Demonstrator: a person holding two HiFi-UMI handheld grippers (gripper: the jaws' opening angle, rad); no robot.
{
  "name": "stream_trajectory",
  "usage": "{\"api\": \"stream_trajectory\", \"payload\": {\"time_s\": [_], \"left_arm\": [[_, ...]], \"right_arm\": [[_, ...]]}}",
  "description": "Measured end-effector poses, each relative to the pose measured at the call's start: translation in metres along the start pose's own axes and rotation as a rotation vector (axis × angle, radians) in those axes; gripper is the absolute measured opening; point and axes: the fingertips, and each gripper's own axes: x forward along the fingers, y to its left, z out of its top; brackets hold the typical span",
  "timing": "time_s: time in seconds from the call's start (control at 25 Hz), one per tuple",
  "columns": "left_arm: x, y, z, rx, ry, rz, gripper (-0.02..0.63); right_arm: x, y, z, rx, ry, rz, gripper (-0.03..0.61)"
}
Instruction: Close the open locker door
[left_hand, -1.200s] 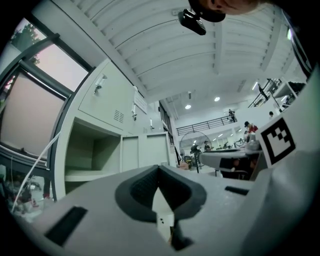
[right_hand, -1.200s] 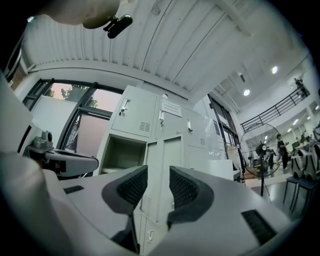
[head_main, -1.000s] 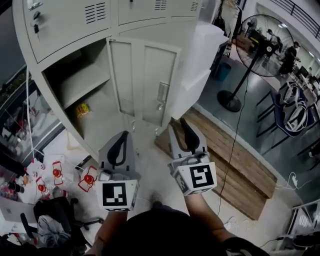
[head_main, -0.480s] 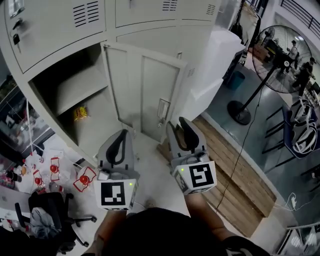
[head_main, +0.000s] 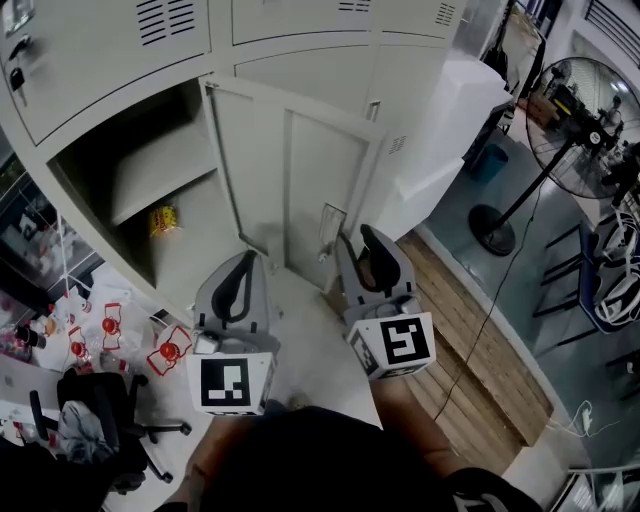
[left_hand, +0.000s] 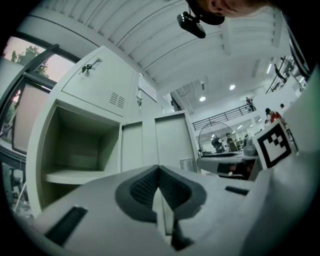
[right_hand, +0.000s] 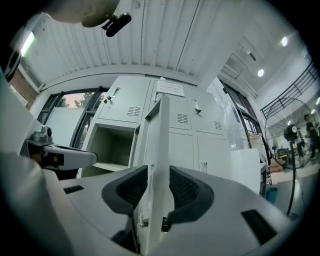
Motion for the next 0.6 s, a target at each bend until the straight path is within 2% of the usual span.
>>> {"api": "stream_trajectory", "payload": {"time_s": [0.6], "left_arm": [[0.013, 0.001, 0.002, 0.008, 0.012, -0.053, -0.002]], "right_arm": [[0.011, -0.003, -0.013, 0.031, 0.046, 0.009, 0.13]]}}
